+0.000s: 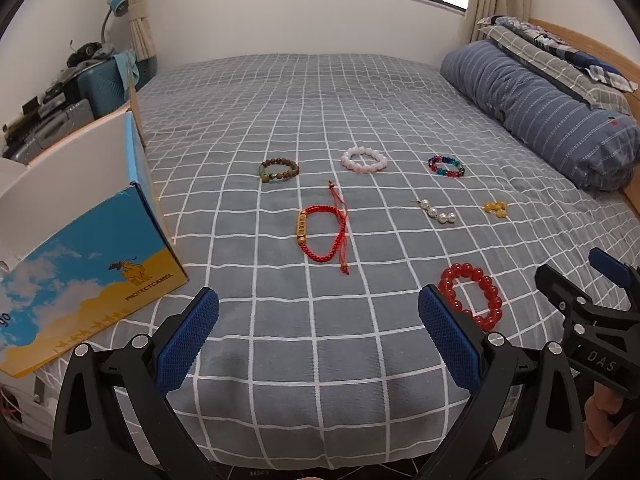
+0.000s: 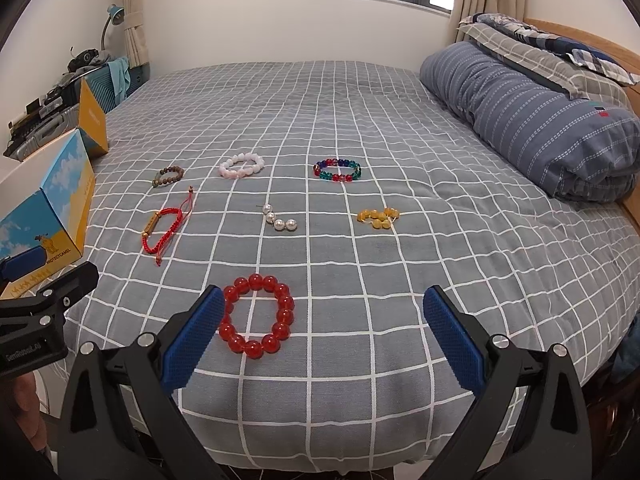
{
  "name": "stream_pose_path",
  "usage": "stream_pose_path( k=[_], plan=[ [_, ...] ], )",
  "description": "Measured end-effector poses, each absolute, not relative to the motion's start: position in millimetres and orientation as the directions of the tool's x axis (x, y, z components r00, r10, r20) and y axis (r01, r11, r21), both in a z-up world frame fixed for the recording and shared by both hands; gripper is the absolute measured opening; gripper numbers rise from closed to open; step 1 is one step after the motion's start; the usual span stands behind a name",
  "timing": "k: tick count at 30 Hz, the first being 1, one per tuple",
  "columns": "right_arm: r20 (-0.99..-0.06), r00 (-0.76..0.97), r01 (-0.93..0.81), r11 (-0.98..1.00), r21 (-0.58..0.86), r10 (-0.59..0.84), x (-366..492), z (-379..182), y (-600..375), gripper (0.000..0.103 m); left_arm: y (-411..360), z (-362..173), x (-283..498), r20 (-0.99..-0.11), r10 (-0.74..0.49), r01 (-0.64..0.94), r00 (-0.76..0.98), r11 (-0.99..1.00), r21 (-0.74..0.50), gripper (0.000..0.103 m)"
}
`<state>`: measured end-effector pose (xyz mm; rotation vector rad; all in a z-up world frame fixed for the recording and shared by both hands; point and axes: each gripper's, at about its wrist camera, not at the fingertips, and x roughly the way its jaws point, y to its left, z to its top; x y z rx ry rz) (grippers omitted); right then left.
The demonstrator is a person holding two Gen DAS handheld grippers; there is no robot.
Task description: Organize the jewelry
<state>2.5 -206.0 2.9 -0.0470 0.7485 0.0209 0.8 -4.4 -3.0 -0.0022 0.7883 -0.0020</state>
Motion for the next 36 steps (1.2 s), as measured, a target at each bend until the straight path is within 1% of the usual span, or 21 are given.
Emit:
stream_pose_path(
  k=[25,36],
  plan=[
    [-0.682,0.732,-0.022,0.999,-0.033,-0.007,1.3,3.1,-208.2,0.095,-7.1,-0.3,-1.1,-0.701,0.003,0.01,0.713,1.0,0.015,0.097],
    [-0.679,0.734,-0.023,0.999,-0.032,-0.005,0.2,4.9,-207.5,0.095,-6.3,0.4,-2.1,-0.704,-0.009,0.016,0.71,1.0,0.003,0.097]
  ],
)
